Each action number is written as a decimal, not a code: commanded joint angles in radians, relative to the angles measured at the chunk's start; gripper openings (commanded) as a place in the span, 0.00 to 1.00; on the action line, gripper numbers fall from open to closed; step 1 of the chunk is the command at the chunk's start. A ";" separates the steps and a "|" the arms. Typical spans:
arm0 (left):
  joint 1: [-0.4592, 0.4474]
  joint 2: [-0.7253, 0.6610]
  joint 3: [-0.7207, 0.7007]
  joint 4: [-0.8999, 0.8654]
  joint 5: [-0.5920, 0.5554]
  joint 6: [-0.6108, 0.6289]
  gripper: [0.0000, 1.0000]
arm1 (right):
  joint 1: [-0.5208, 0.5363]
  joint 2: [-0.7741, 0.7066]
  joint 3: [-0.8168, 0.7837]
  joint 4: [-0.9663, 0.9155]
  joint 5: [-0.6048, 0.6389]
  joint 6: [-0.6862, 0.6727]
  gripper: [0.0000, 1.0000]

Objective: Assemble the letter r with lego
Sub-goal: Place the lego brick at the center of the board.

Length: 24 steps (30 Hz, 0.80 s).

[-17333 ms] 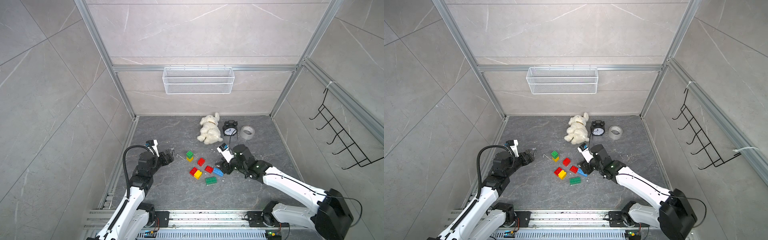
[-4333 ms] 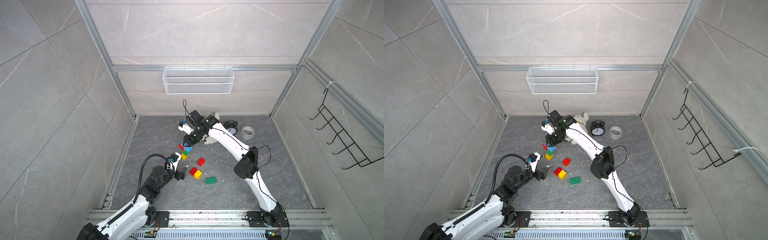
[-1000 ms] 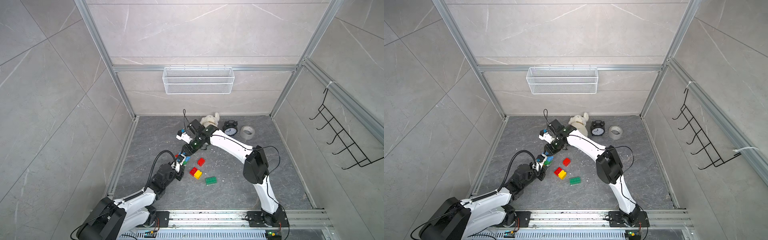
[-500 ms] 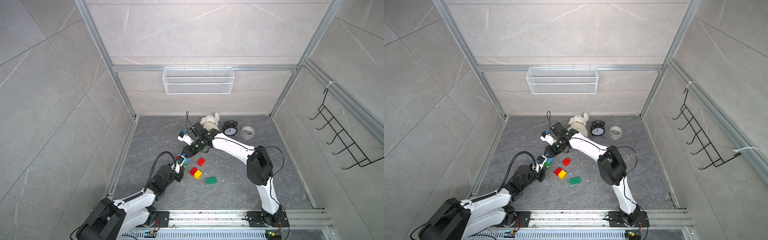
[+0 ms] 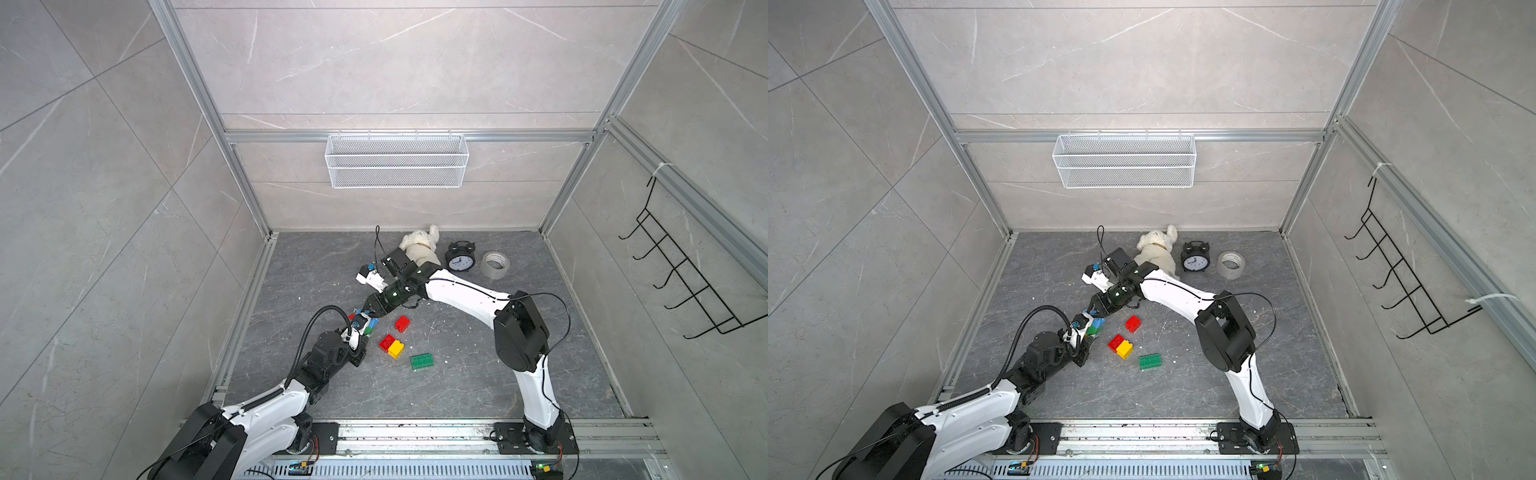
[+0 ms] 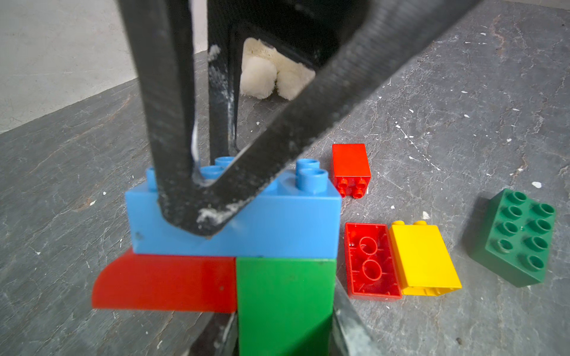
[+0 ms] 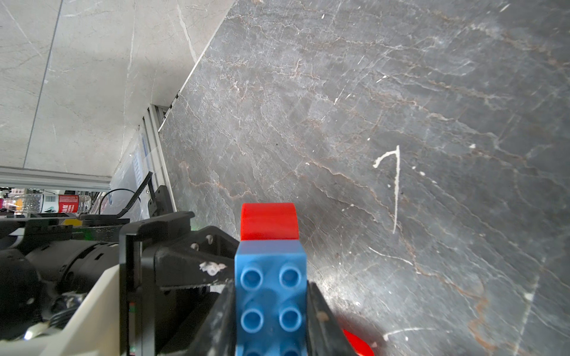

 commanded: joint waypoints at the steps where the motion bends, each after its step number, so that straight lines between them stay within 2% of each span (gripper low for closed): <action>1: 0.017 -0.052 0.048 0.269 -0.118 -0.002 0.35 | 0.027 0.004 -0.069 -0.147 -0.041 0.023 0.27; 4: 0.017 -0.050 0.050 0.269 -0.117 0.000 0.35 | 0.027 0.001 -0.084 -0.139 -0.039 0.026 0.27; 5: 0.019 -0.050 0.052 0.265 -0.118 0.001 0.35 | 0.027 0.000 -0.086 -0.140 -0.033 0.026 0.30; 9: 0.017 -0.050 0.056 0.244 -0.111 0.001 0.35 | 0.027 -0.014 -0.090 -0.131 -0.011 0.020 0.50; 12: 0.017 -0.052 0.055 0.225 -0.108 -0.005 0.35 | 0.027 -0.025 -0.072 -0.111 0.003 0.020 0.77; 13: 0.017 -0.054 0.053 0.221 -0.107 -0.006 0.35 | 0.026 -0.025 -0.057 -0.110 0.010 0.021 0.96; 14: 0.017 -0.057 0.053 0.215 -0.104 -0.009 0.35 | 0.026 -0.025 -0.040 -0.111 0.017 0.020 0.99; 20: 0.018 -0.076 0.054 0.152 -0.122 -0.011 0.35 | 0.010 -0.052 0.011 -0.107 0.014 0.007 0.99; 24: 0.021 -0.073 0.078 0.090 -0.175 -0.018 0.36 | -0.020 -0.126 -0.040 -0.051 -0.035 0.005 0.99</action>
